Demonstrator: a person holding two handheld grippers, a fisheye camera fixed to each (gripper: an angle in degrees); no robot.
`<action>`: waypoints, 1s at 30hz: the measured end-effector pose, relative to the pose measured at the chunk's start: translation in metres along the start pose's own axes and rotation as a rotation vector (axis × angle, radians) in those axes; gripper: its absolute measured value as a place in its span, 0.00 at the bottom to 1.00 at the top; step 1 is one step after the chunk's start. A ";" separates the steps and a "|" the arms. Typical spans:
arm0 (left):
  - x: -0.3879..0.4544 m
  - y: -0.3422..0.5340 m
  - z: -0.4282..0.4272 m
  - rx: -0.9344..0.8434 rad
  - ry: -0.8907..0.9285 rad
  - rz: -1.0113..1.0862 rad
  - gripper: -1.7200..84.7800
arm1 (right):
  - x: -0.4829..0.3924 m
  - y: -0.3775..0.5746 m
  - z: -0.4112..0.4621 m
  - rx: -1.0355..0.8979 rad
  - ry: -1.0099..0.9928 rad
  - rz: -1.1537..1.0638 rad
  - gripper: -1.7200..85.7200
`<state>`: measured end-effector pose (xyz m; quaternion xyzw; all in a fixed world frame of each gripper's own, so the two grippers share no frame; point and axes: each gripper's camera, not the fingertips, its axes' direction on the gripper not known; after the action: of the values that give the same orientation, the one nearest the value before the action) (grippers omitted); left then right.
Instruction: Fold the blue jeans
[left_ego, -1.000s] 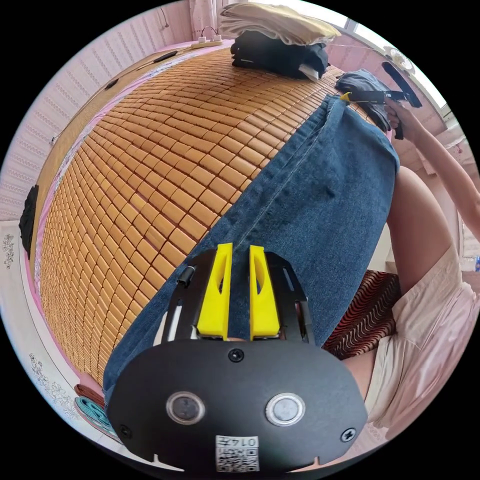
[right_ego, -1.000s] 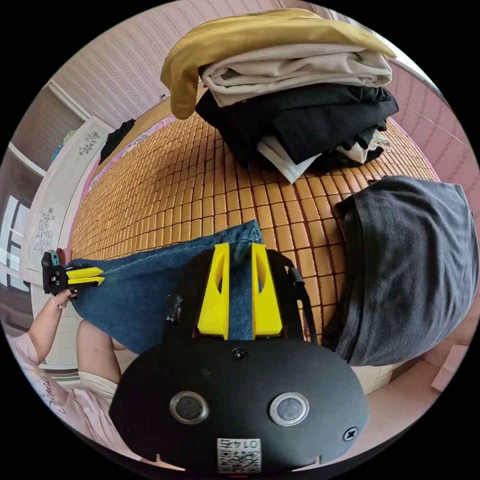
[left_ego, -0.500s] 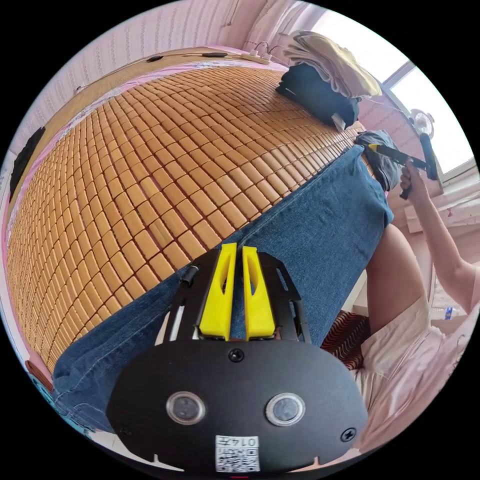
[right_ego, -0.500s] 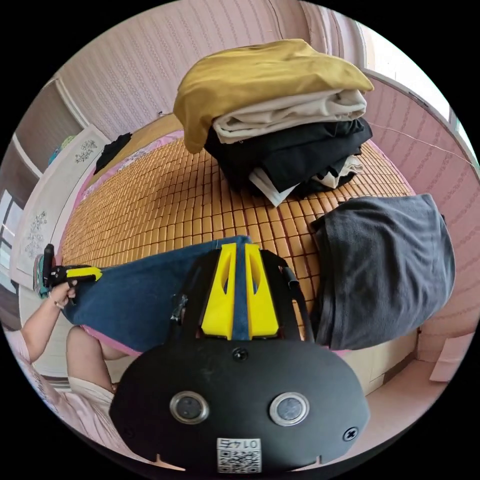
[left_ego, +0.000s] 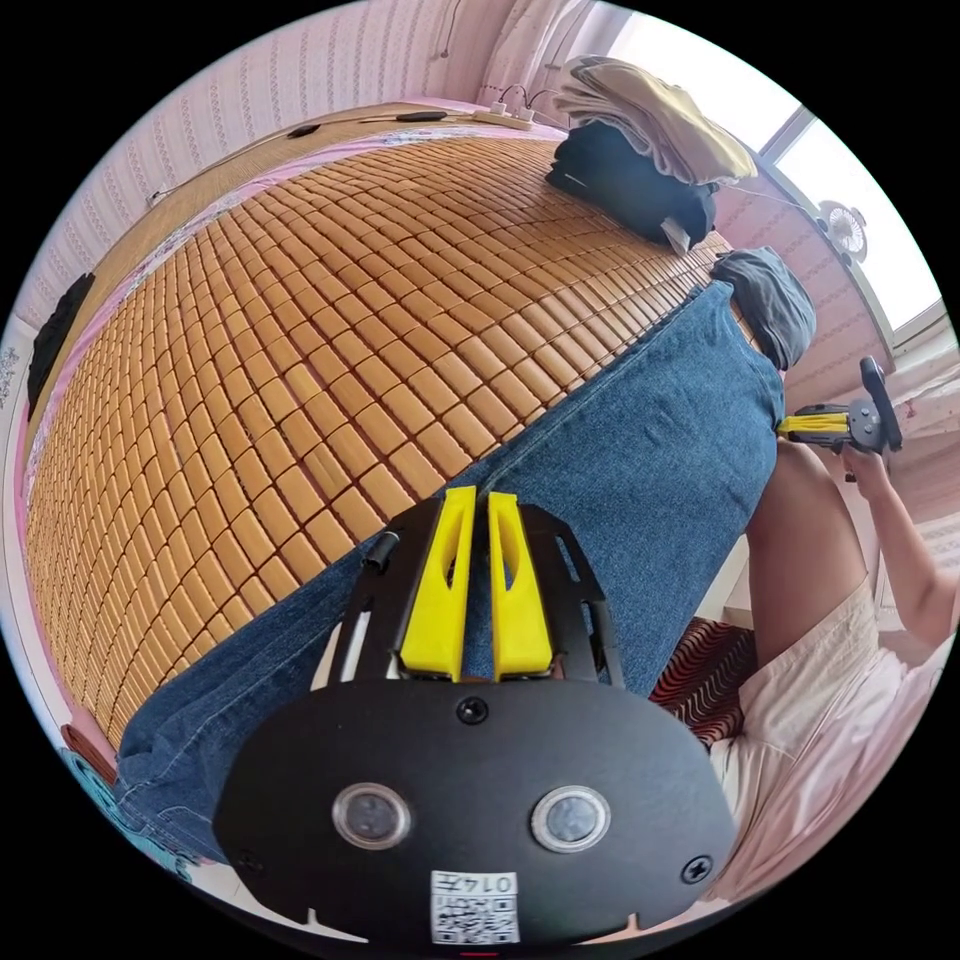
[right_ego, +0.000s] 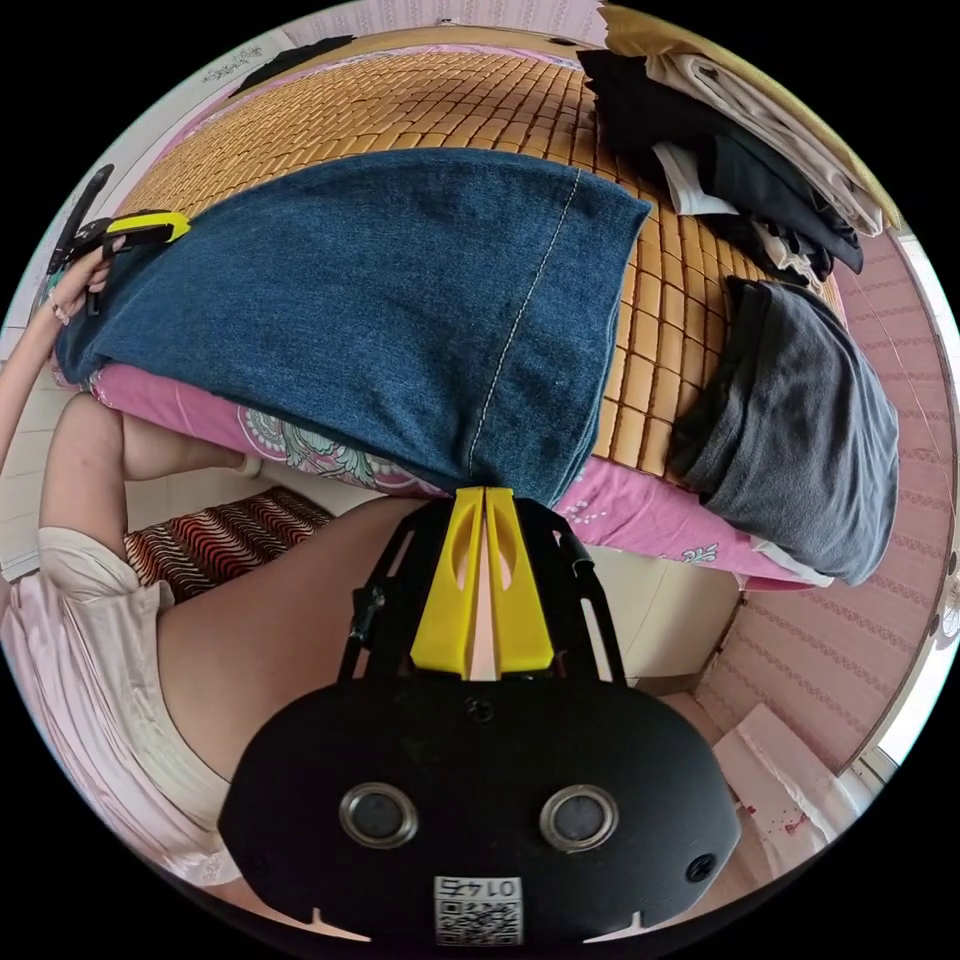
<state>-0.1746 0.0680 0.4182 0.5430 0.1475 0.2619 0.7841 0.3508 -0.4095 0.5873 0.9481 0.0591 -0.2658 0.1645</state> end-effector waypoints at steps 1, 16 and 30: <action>-0.001 0.001 -0.002 0.001 0.003 -0.001 0.05 | -0.002 -0.004 0.005 -0.002 -0.016 0.007 0.01; 0.096 0.102 -0.060 0.031 0.021 0.149 0.07 | -0.027 -0.161 -0.009 0.286 0.008 0.185 0.01; 0.025 0.173 -0.154 0.176 0.063 -0.071 0.07 | -0.099 -0.212 0.017 0.250 0.091 0.151 0.02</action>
<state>-0.2768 0.2490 0.5235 0.5955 0.2136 0.2372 0.7372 0.2164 -0.2187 0.5660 0.9739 -0.0385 -0.2148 0.0619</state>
